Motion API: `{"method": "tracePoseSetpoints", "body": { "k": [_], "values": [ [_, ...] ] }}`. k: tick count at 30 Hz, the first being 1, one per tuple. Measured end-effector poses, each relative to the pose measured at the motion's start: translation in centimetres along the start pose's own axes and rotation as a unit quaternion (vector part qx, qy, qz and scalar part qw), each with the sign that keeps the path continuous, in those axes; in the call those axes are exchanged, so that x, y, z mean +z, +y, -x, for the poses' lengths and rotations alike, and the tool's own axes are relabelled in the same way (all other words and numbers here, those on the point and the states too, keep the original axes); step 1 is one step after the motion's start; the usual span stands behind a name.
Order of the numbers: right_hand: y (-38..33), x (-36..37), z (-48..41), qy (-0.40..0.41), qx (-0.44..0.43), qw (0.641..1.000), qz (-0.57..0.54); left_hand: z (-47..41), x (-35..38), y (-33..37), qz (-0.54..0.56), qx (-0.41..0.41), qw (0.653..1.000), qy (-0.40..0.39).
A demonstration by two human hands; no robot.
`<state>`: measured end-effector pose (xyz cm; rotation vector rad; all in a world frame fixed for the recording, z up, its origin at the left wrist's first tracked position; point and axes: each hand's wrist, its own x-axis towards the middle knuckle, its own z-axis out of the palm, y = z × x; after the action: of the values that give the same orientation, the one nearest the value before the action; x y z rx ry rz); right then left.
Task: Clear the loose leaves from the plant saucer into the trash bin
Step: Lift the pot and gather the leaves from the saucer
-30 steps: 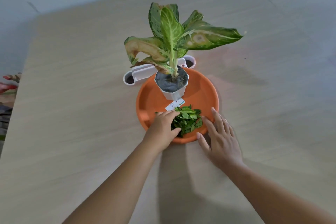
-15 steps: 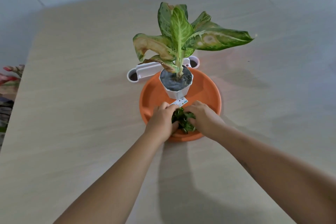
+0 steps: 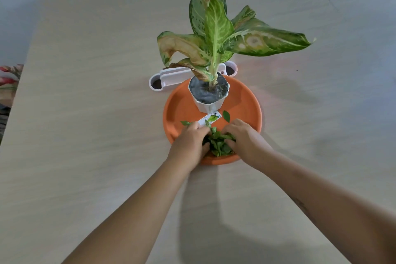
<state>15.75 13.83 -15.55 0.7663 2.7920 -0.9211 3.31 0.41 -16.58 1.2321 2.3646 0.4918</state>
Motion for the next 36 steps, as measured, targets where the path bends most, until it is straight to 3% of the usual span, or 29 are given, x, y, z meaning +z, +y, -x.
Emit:
{"method": "tracePoseSetpoints", "body": {
  "k": [2,5,8,11,14,20,22,27,31,36],
  "values": [
    [-0.1,-0.3,0.2,0.007,0.008,1.000,0.011,-0.1,-0.4,0.1,-0.015,-0.010,1.000,0.020],
    [-0.2,-0.2,0.3,-0.041,0.011,0.998,0.055,0.0,-0.4,-0.3,-0.037,-0.012,0.999,-0.013],
    [-0.7,-0.7,0.2,-0.017,0.014,0.998,0.055,0.1,-0.7,-0.4,-0.035,-0.021,0.999,0.008],
    [-0.7,-0.9,-0.2,-0.049,0.022,0.993,0.103,-0.3,-1.1,-0.5,-0.097,-0.039,0.994,-0.036],
    [-1.1,-0.8,-0.5,-0.058,0.015,0.992,0.115,-0.5,-1.0,-0.7,-0.081,-0.008,0.995,-0.052],
    [-1.2,-1.1,-1.5,-0.088,0.009,0.984,0.156,-1.2,-1.4,-0.9,-0.032,-0.021,0.997,-0.072],
    [-1.0,-1.3,-1.6,-0.080,-0.008,0.986,0.149,-1.4,-1.4,-1.3,-0.014,0.008,0.998,-0.063],
    [-0.6,-1.6,-1.6,-0.094,0.006,0.986,0.137,-2.2,-0.9,-0.9,-0.110,0.045,0.989,-0.085],
    [-0.3,-1.3,-1.3,-0.092,0.013,0.992,0.088,-2.6,-0.9,-0.5,-0.103,0.098,0.986,-0.085],
    [0.0,-1.0,-1.0,-0.082,0.006,0.995,0.051,-1.6,-1.0,-1.3,-0.064,0.067,0.993,-0.066]
  ]
}}
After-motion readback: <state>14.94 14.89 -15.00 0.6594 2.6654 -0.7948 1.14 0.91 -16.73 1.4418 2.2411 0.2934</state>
